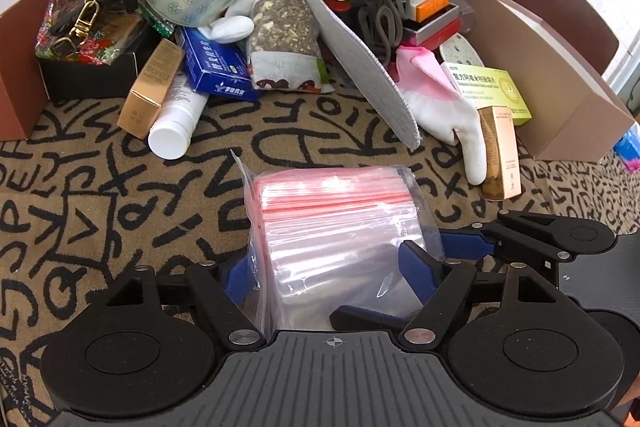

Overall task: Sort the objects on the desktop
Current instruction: 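Lift the zip bag and carry it over the white-lined box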

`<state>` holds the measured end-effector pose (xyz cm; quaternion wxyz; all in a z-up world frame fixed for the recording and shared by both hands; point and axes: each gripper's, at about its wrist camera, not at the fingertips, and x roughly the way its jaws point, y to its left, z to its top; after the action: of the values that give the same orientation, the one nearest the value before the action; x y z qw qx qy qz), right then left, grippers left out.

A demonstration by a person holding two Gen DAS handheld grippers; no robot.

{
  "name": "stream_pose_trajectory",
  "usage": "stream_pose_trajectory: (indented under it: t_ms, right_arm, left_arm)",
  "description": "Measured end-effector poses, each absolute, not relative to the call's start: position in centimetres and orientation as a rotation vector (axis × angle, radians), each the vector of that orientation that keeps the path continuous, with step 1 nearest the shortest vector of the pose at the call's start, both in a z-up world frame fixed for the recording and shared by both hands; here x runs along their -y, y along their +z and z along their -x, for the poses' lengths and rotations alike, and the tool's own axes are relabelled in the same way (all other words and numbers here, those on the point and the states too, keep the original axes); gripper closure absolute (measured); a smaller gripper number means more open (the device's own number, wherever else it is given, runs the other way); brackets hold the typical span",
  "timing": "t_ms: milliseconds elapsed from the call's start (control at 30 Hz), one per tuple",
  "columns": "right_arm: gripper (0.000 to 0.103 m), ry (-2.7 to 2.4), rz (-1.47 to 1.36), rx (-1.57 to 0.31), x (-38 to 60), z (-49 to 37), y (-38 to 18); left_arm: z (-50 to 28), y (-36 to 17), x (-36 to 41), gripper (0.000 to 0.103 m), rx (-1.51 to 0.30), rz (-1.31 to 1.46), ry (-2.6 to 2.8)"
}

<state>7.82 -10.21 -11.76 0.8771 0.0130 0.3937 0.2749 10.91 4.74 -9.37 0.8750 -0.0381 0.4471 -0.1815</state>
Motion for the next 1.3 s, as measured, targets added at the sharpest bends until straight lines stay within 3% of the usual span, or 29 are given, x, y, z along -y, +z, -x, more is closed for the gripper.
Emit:
stream_pose_trajectory:
  t_ms: [133, 167, 400, 800, 1300]
  right_arm:
    - [0.035, 0.572, -0.030, -0.831, 10.4, -7.7, -11.3]
    - [0.043, 0.568, -0.035, -0.826, 10.5, -7.5, -11.1]
    - [0.055, 0.559, -0.080, -0.821, 11.8, -7.1, -10.4]
    - [0.057, 0.498, -0.090, -0.653, 15.7, -7.3, -5.1]
    - [0.057, 0.246, -0.082, -0.454, 28.8, -10.1, 3.8]
  left_arm:
    - [-10.7, -9.1, -4.7, 0.020, -0.941, 0.091, -0.353]
    - [-10.6, -9.0, -4.8, 0.024, -0.943, 0.100, -0.343]
    - [-9.6, -7.5, -4.5, 0.034, -0.908, 0.093, -0.310]
    - [-10.1, -1.1, -0.7, 0.035, -0.760, 0.091, -0.359]
    - [-16.0, 6.7, 14.3, 0.035, -0.557, 0.028, -0.570]
